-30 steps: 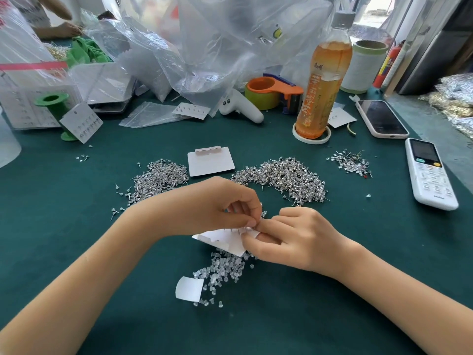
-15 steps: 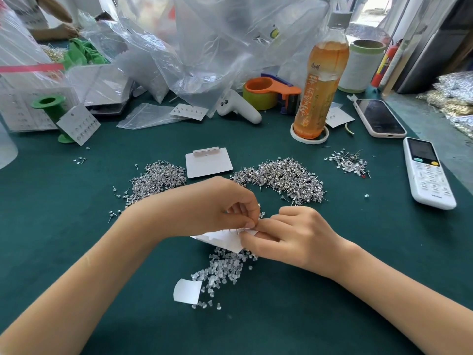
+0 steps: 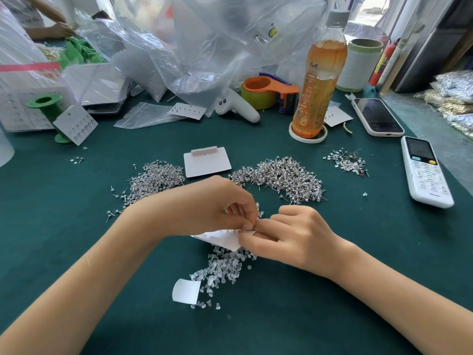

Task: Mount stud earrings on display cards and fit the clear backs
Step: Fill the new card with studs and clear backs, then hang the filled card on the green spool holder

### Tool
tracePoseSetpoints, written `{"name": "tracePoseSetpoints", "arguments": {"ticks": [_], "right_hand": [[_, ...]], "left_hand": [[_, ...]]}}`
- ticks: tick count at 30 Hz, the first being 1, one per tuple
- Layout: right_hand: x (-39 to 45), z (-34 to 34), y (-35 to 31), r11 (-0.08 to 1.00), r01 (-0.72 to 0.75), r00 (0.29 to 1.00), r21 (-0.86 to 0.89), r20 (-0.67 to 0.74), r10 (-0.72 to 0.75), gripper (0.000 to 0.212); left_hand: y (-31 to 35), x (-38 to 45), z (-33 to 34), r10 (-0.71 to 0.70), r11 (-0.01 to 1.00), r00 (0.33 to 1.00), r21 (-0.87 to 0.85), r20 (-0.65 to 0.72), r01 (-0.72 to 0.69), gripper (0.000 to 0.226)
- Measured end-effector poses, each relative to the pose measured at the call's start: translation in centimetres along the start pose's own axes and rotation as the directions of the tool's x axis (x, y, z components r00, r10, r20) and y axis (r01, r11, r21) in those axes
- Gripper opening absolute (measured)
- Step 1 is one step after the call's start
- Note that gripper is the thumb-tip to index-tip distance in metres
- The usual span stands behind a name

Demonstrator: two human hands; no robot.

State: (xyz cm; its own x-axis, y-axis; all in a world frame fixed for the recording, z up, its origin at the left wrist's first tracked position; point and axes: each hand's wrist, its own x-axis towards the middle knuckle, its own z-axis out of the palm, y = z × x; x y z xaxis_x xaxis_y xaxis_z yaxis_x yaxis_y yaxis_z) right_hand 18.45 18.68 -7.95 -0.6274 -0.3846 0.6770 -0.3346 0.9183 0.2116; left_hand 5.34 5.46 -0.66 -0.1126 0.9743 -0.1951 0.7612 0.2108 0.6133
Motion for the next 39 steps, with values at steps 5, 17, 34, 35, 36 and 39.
{"name": "tracePoseSetpoints", "arguments": {"ticks": [5,17,34,35,36,39], "right_hand": [[0.0,0.0,0.0,1.000,-0.006,1.000,-0.013,-0.007,0.006,0.020],[-0.1,0.1,0.6,0.999,-0.018,1.000,0.046,-0.015,0.019,0.016],[3.7,1.1,3.3,0.016,-0.608,0.563,0.794,0.416,0.714,0.011],[4.5,1.6,3.5,0.019,-0.606,0.585,0.795,0.430,0.688,0.011],[5.3,2.0,3.6,0.024,-0.605,0.605,0.796,0.440,0.664,0.011],[8.4,4.0,3.9,0.078,-0.621,0.639,0.780,0.447,0.626,0.013]], "left_hand": [[-0.2,0.1,0.0,0.001,1.000,1.000,-0.013,-0.003,-0.001,0.012],[-0.9,0.7,-0.8,-0.015,0.995,0.999,-0.098,0.030,0.018,0.007],[-5.7,-4.3,-1.5,-0.167,0.917,0.855,-0.396,-0.490,-0.048,0.013],[-5.8,-4.7,-1.6,-0.183,0.924,0.830,-0.381,-0.527,-0.038,0.014],[-6.1,-5.1,-1.7,-0.197,0.931,0.800,-0.363,-0.567,-0.029,0.015],[-7.2,-6.7,-2.3,-0.251,0.946,0.695,-0.324,-0.674,0.028,0.017]]}}
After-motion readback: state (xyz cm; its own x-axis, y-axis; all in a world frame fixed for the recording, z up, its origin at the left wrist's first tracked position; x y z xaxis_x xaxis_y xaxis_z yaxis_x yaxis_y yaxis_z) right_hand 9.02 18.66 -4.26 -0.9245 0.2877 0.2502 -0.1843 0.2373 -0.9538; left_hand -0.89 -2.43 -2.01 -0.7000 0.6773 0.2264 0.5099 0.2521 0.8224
